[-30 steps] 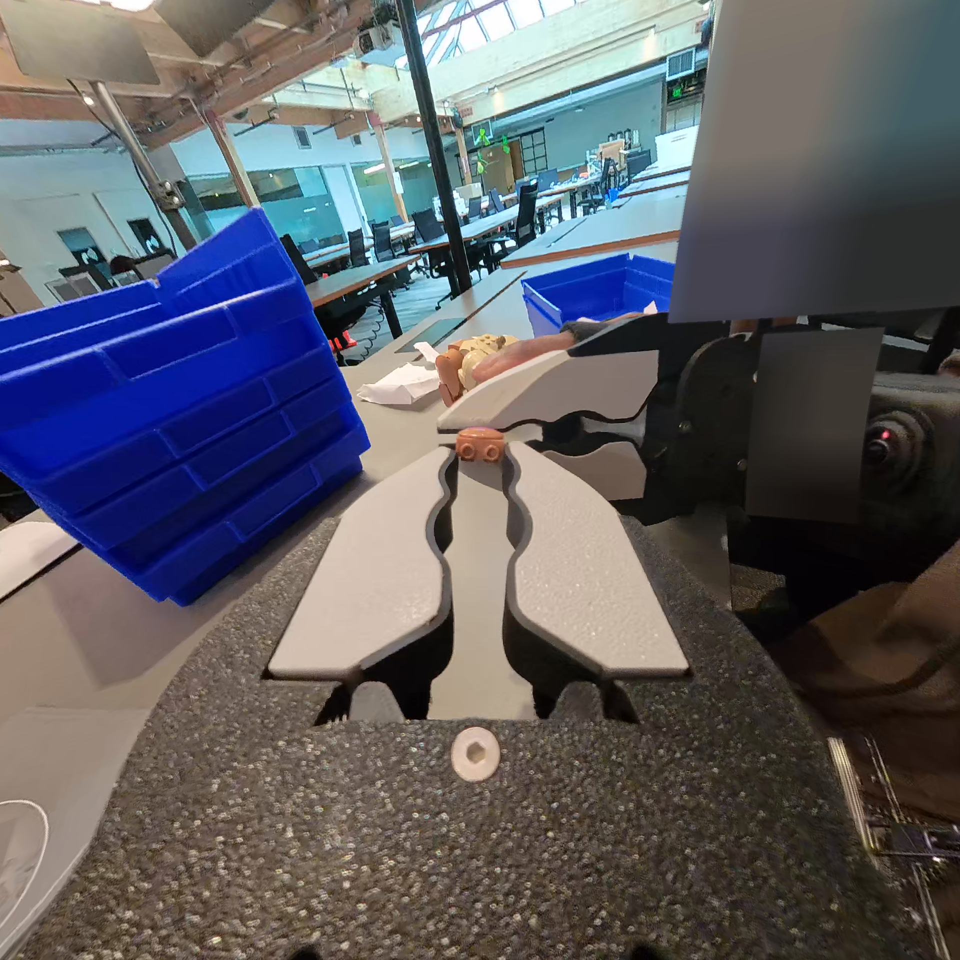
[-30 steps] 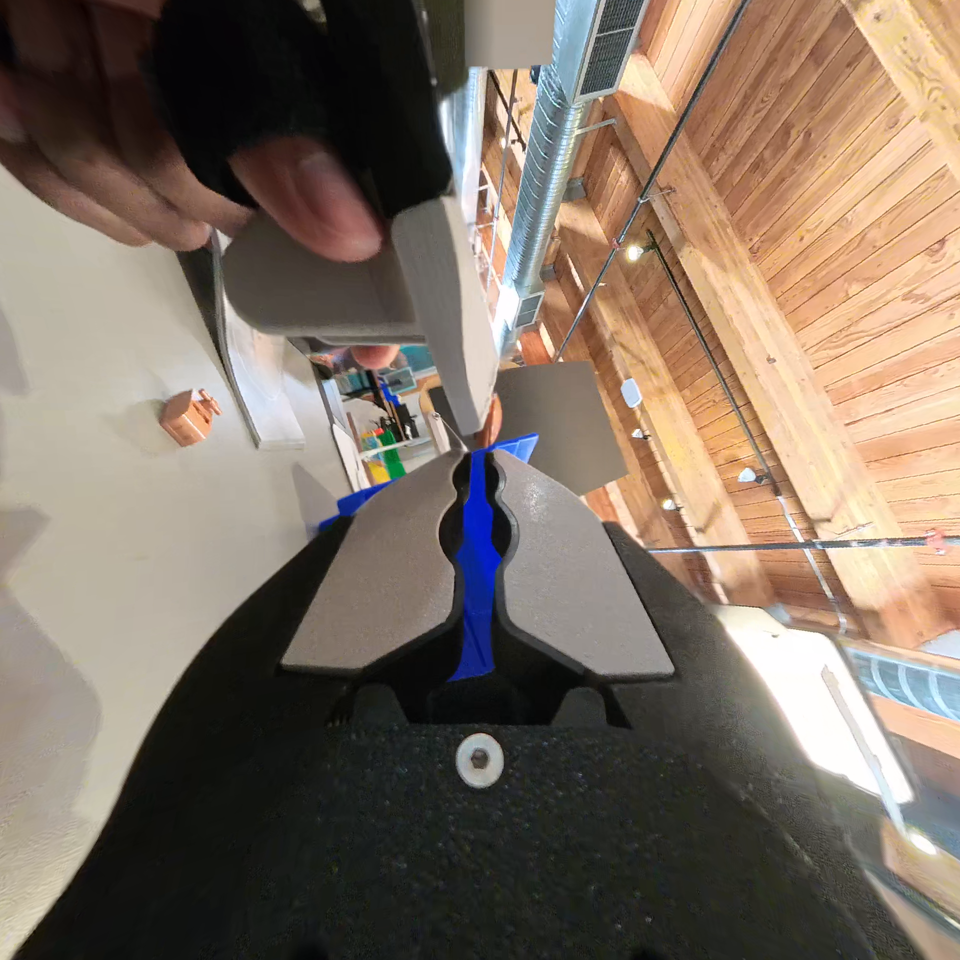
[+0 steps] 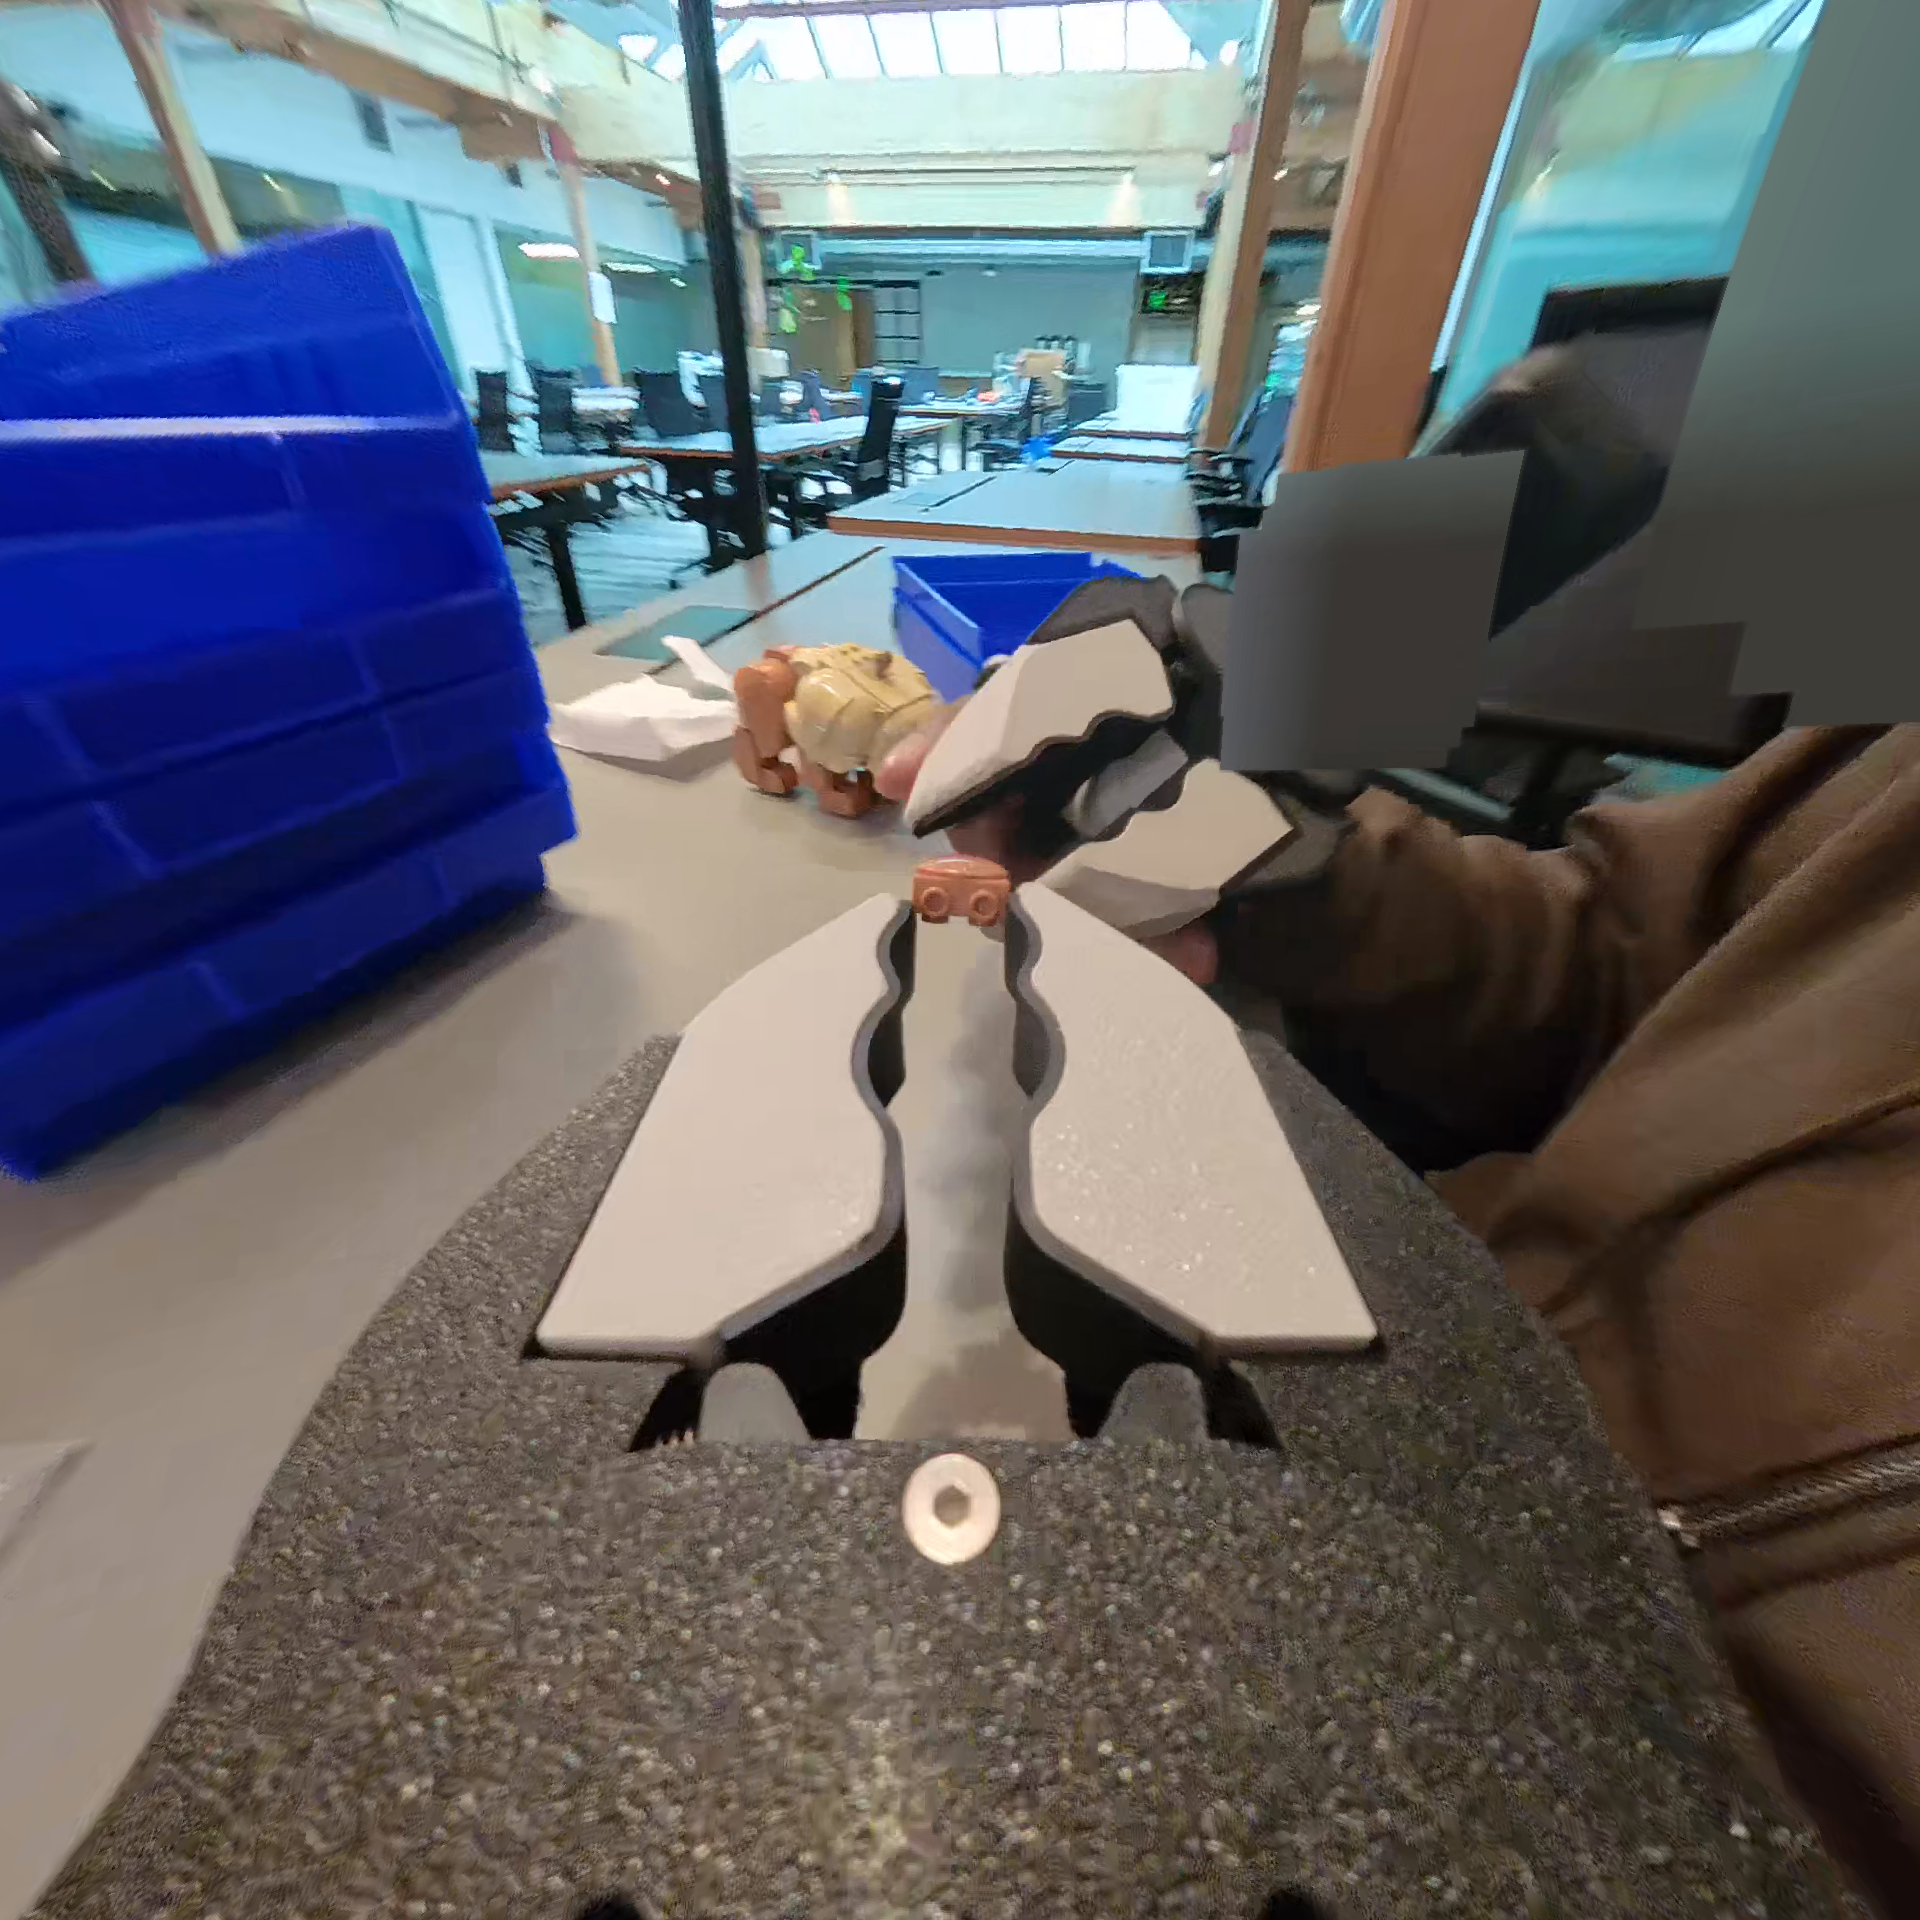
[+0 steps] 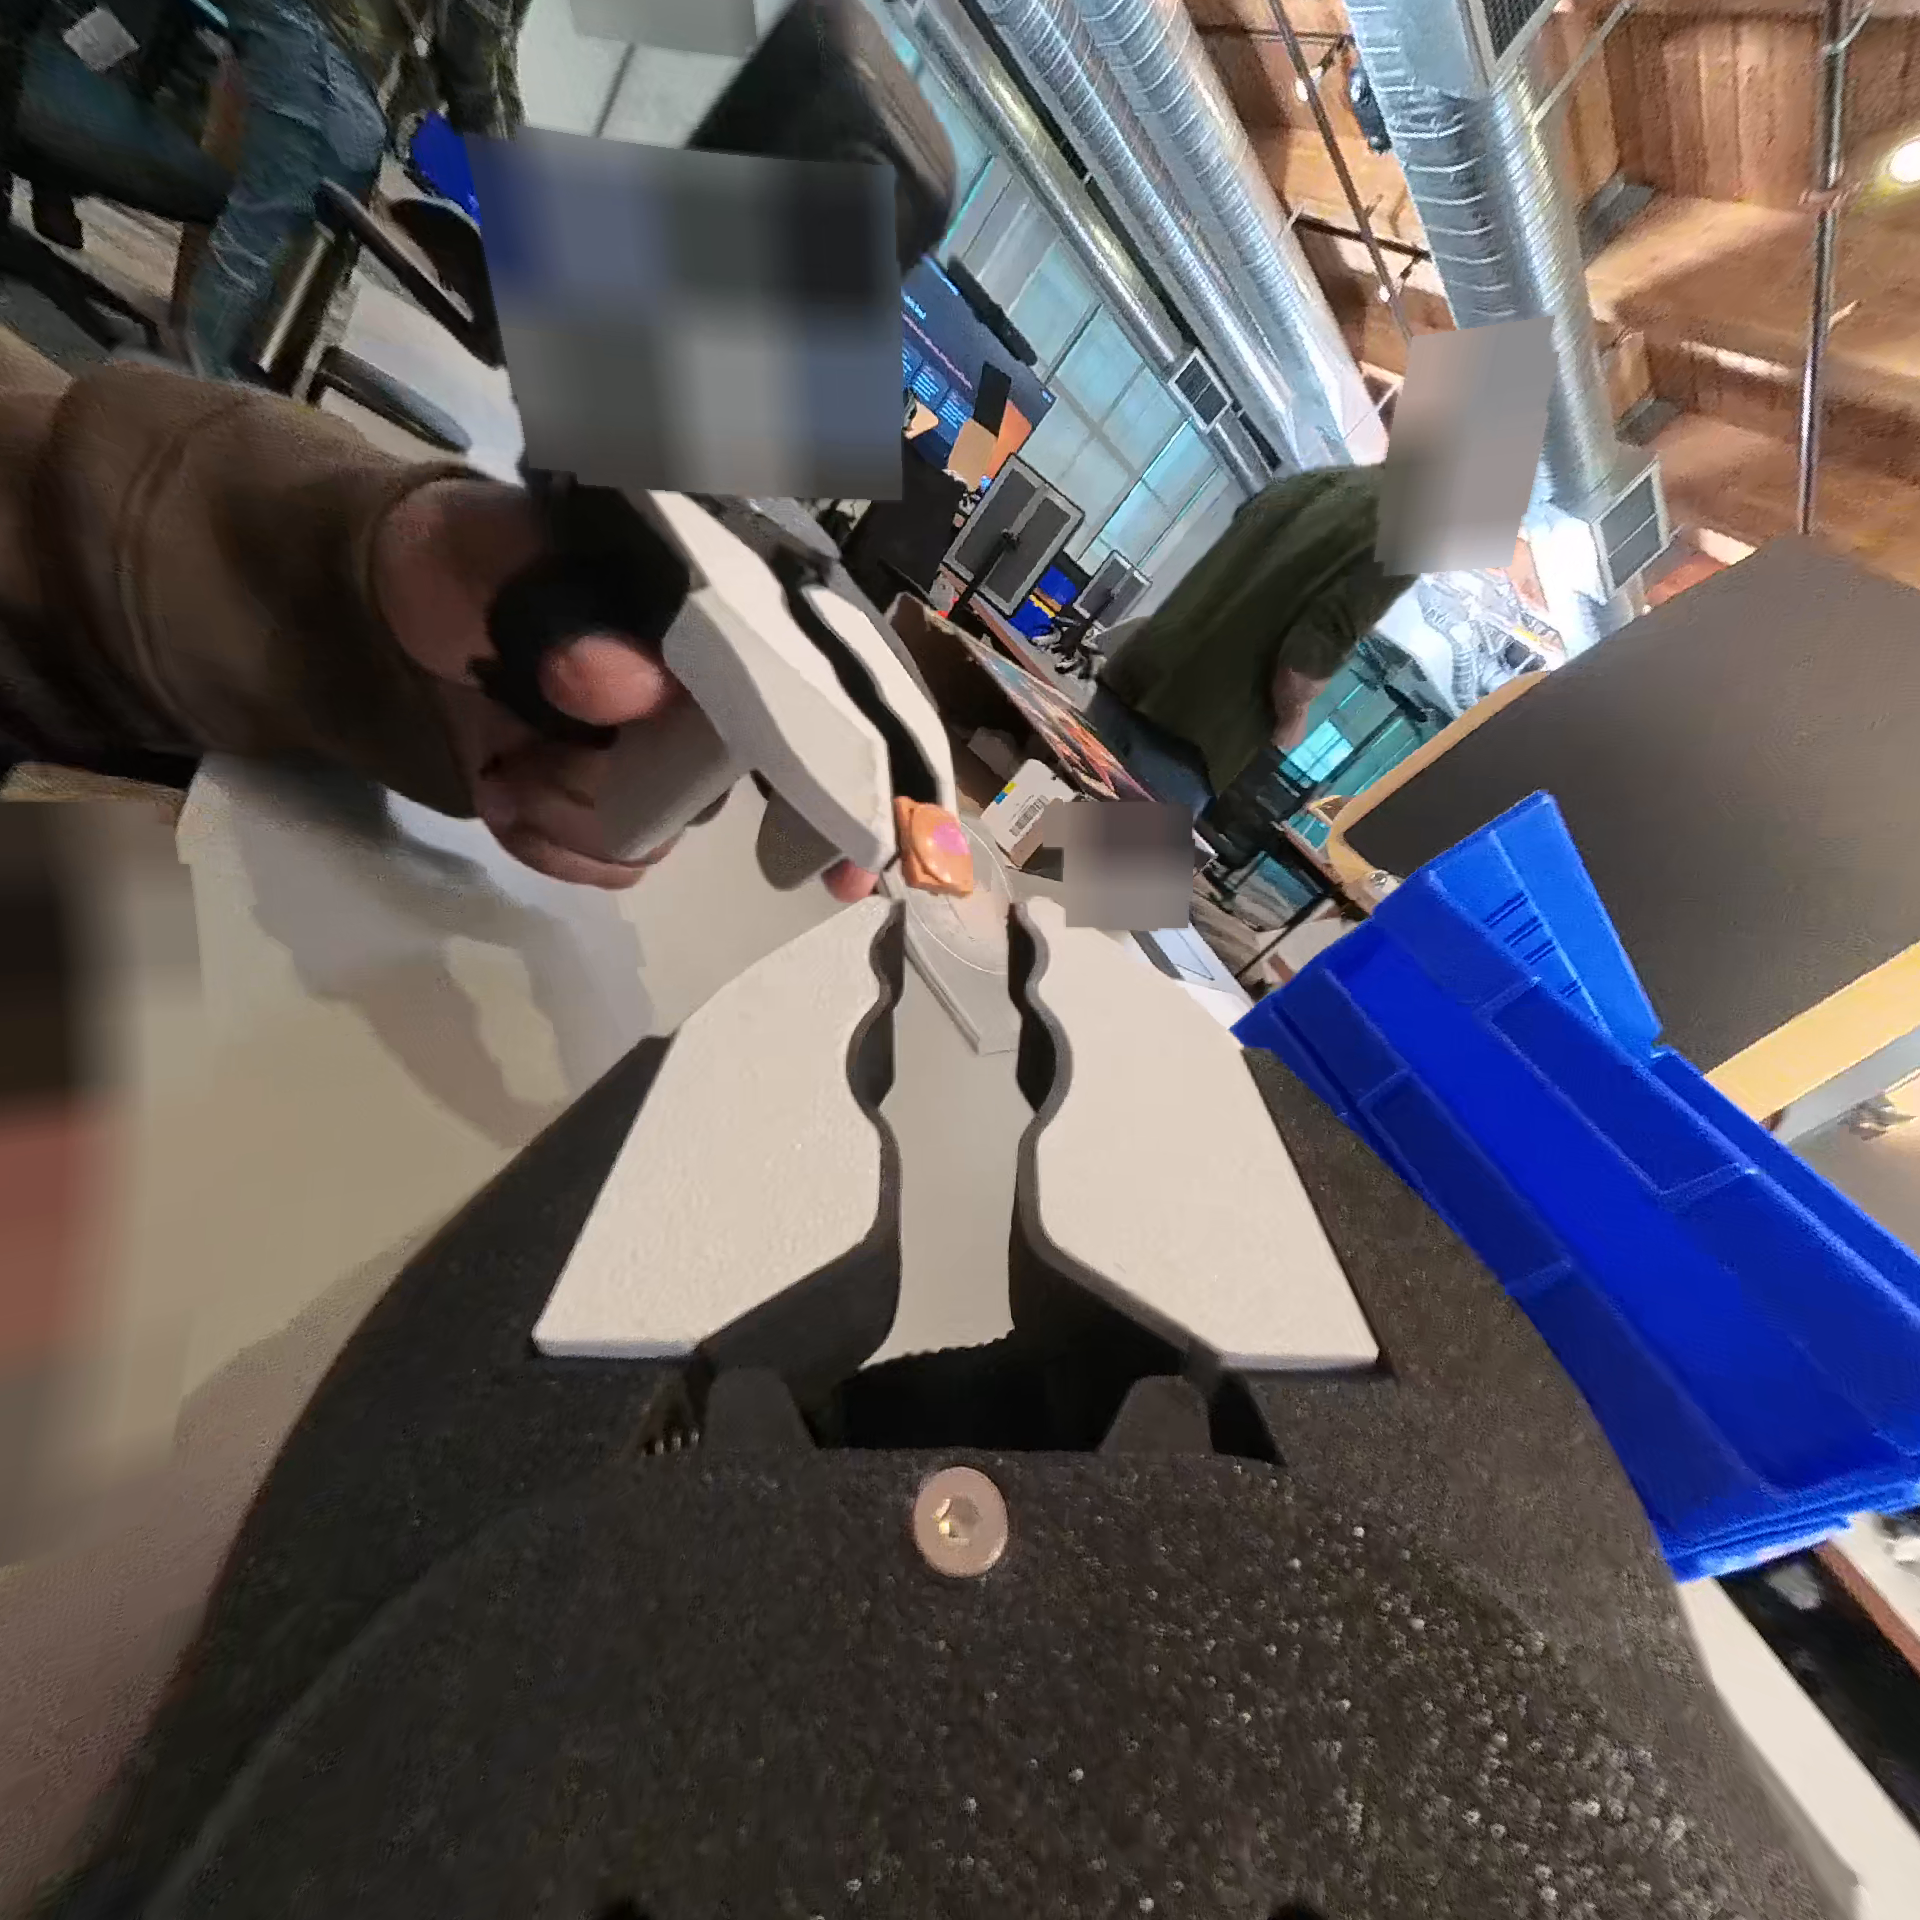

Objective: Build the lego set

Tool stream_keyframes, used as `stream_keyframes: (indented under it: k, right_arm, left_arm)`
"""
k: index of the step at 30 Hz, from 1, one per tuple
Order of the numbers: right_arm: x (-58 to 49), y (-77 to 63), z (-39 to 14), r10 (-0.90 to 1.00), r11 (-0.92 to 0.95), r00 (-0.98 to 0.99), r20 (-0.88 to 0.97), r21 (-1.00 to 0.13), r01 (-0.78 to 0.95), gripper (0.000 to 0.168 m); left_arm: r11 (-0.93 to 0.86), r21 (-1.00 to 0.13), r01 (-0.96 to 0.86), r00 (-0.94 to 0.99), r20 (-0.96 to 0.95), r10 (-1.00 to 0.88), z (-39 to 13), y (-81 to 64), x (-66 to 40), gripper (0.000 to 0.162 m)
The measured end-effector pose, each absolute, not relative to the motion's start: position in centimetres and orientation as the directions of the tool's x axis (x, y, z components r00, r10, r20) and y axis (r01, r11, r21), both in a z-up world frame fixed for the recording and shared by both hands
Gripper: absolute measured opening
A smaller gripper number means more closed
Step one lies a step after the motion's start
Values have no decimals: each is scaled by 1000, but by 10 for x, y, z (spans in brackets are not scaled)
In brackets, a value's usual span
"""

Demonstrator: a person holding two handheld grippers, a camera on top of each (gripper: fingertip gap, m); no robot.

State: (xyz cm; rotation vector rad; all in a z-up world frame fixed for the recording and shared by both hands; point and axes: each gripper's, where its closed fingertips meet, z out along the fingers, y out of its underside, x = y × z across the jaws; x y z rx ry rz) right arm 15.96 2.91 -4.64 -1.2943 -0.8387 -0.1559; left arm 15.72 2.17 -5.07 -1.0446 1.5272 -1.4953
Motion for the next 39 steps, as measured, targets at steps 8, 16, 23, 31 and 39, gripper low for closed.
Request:
stream_keyframes:
  k: [8,16,23,31,39]
  right_arm:
    - [158,36,-57,281,291,640,716,-698,654,6]
    - [160,42,-63,328,200,708,625,-779,595,4]
    - [160,45,-65,385,125,777,498,-862,491,3]
    - [157,43,-65,375,163,741,557,-827,539,3]
    - [155,38,-57,207,299,588,782,-622,724,14]
  left_arm:
    - [-136,-980,-145,-449,187,-874,-59,17,159,16]
    - [-85,-992,-98,-378,116,-919,-57,25,162,18]
    - [-6,-998,-70,-308,27,-951,-57,32,164,18]
    - [-72,-993,-96,-349,102,-932,-57,31,161,17]
    - [-313,-933,-178,-483,360,-798,-55,24,156,16]
